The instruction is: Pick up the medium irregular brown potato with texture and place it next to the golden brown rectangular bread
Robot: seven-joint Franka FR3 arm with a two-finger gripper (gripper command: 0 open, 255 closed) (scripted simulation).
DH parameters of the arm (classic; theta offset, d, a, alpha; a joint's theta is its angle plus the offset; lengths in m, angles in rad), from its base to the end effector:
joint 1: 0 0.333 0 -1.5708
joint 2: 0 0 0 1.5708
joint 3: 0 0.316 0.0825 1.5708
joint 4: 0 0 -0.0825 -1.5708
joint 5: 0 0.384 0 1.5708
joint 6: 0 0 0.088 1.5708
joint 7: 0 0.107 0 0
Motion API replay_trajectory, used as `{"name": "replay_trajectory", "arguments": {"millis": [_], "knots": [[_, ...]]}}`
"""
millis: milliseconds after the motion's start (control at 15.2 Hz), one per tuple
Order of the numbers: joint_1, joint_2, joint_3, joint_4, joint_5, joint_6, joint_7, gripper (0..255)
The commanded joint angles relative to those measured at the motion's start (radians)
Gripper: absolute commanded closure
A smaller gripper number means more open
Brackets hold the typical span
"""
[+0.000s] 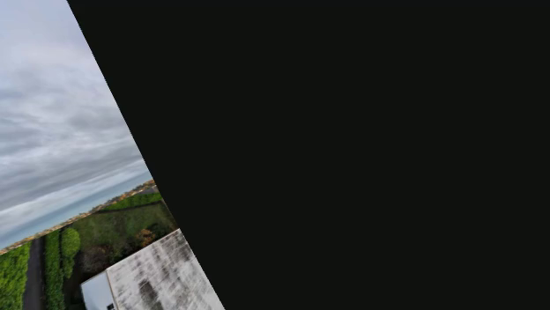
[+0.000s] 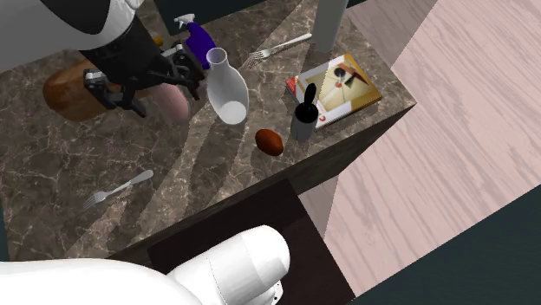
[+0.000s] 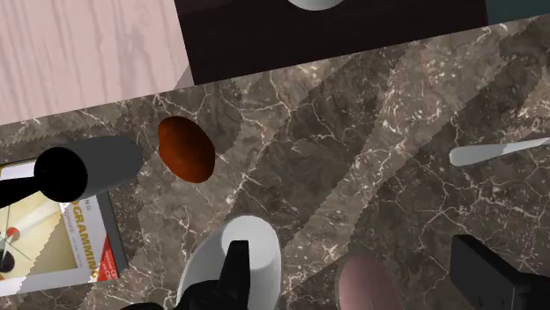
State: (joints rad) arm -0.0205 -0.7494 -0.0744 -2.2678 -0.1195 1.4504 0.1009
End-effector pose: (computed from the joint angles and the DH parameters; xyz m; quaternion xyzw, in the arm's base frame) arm 0.3022 -0.0508 0.6097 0.9946 -0.0920 -0.0343 0.0347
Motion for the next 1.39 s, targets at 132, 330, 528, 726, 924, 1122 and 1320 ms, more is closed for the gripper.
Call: {"name": "replay_trajectory", "arguments": {"millis": [132,330,528,726,924,1122,1320], "knots": [[-0.004,-0.052,-0.054,-0.073,-0.013,0.043,-0.063,0],[-0.015,-0.116,-0.142,-0.169,-0.040,0.105,-0.158,0],[-0.029,-0.163,-0.238,-0.252,-0.073,0.166,-0.256,0],[-0.045,-0.188,-0.342,-0.319,-0.111,0.230,-0.358,0],[-0.058,-0.189,-0.456,-0.369,-0.151,0.296,-0.463,0],[-0.062,-0.164,-0.580,-0.401,-0.189,0.368,-0.572,0],[-0.046,-0.113,-0.714,-0.415,-0.218,0.445,-0.686,0]]}}
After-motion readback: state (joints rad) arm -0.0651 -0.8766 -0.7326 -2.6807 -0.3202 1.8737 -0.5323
